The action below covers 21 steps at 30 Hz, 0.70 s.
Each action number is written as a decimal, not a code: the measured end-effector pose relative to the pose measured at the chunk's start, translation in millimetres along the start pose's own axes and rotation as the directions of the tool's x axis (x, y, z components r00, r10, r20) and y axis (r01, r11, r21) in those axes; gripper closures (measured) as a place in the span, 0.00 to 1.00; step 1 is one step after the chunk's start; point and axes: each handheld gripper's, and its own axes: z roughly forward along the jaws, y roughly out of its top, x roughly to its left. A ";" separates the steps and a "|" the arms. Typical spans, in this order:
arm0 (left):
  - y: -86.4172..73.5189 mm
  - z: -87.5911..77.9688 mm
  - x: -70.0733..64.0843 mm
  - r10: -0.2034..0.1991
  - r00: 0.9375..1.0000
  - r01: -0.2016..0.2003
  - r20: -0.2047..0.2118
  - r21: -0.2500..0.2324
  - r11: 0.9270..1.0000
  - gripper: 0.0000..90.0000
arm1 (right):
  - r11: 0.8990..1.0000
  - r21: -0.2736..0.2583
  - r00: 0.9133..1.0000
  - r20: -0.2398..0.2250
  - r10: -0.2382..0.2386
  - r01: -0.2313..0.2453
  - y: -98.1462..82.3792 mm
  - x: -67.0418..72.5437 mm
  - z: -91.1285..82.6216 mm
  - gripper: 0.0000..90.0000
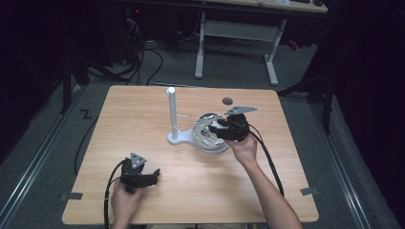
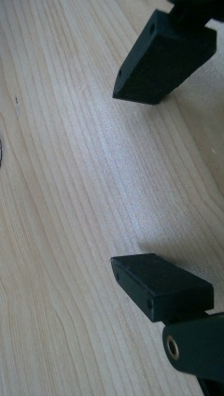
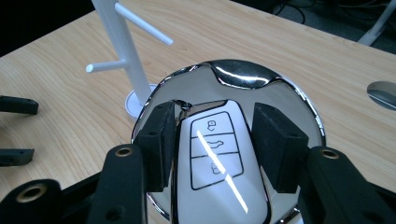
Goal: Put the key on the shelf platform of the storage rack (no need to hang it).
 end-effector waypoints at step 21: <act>0.0 0.0 0.0 0.000 1.000 0.000 0.000 0.000 1.000 0.19 | 0.997 0.070 1.000 0.022 0.014 -0.015 -6.1 -2.8 31.5 0.56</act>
